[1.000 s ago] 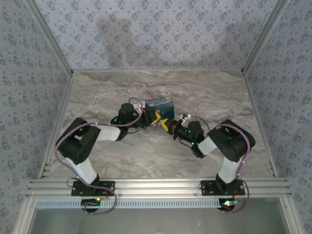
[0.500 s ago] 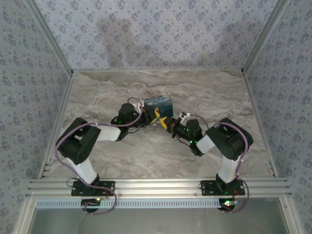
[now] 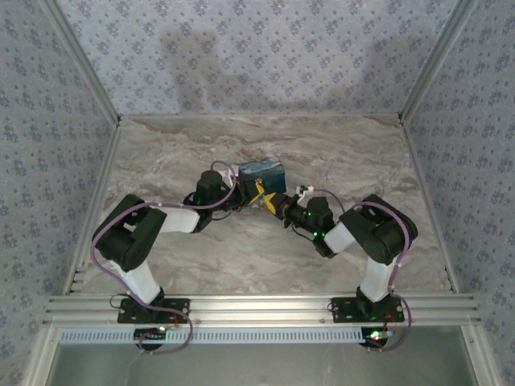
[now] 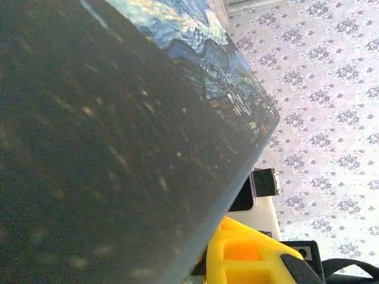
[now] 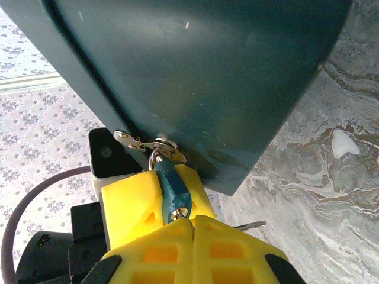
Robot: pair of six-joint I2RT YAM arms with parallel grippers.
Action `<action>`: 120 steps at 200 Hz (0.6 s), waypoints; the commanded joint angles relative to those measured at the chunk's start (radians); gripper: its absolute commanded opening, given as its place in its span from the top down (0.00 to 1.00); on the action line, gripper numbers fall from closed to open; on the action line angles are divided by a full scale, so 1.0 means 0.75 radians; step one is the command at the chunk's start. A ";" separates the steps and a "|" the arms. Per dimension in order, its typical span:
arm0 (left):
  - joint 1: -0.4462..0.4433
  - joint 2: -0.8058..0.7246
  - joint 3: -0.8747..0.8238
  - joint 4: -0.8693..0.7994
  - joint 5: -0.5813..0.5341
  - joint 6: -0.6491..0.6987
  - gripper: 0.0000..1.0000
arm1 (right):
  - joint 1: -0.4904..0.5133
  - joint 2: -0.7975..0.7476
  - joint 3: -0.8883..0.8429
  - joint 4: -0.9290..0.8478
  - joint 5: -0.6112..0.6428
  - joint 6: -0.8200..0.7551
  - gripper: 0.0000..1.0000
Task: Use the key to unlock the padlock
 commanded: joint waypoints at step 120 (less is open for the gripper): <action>-0.058 -0.053 -0.014 0.071 0.241 0.011 1.00 | 0.005 -0.038 -0.082 0.020 -0.008 0.003 0.73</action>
